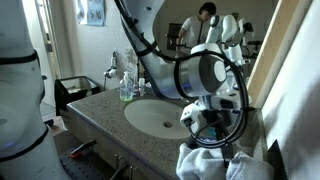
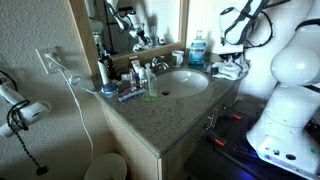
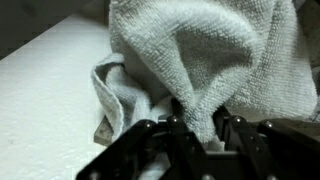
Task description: Move the white towel to the left of the counter and wipe the counter
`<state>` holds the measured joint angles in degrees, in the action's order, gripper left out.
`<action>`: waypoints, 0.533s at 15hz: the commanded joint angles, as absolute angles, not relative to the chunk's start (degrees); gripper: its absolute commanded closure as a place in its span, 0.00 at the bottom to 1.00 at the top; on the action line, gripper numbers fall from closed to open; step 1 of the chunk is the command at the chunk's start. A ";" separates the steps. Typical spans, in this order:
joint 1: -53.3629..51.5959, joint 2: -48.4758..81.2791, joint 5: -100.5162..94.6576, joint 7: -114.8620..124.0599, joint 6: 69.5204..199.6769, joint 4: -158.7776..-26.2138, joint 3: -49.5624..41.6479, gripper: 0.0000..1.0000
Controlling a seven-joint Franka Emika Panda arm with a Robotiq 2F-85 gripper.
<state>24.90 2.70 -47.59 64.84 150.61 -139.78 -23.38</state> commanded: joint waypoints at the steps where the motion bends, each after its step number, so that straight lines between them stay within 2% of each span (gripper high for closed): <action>1: 24.16 0.14 -49.50 68.71 148.00 -140.81 -24.40 0.94; 4: 24.29 -3.05 -48.98 70.82 143.15 -141.69 -24.38 0.97; 5: 24.35 -4.36 -49.00 71.75 141.07 -141.90 -24.16 0.94; 8: 24.74 -10.04 -49.15 75.82 134.25 -142.93 -22.94 0.94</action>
